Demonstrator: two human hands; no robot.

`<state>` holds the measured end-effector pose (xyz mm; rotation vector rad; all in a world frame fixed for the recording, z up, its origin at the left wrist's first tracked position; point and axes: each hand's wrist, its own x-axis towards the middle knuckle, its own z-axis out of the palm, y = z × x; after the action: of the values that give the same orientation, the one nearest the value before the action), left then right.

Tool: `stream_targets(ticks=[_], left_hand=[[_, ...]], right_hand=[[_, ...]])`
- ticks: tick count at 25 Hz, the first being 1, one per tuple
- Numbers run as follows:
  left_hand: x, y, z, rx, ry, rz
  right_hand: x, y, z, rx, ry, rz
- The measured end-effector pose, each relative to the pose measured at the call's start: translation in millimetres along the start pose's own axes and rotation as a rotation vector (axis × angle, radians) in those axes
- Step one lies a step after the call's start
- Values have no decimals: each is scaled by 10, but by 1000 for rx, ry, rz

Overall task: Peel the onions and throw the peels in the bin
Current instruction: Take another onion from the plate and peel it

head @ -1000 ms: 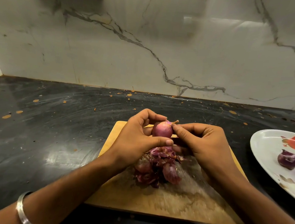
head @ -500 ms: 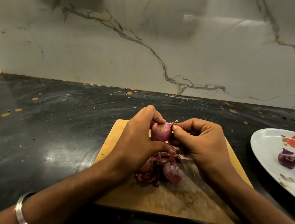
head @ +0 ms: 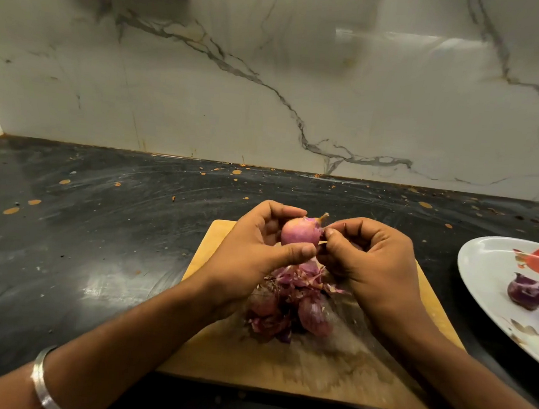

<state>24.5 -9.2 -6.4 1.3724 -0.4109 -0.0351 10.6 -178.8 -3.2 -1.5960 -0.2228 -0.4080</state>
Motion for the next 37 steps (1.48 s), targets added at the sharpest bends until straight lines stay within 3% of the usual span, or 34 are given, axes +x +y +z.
stream_targets(ticks=[8,17,25,37], left_hand=[[8,-36,-48,97,61,18],[3,-41,-62,199,70,-5],[-9,-38,-49,317,75,56],[-2,-16,-61,174,9,-5]], right_hand=[[6,-36,9,132,-133,95],[36,13,-29,15,-124,26],[44,2,0,242,-146,264],[40,-37,-55,66,-150,50]])
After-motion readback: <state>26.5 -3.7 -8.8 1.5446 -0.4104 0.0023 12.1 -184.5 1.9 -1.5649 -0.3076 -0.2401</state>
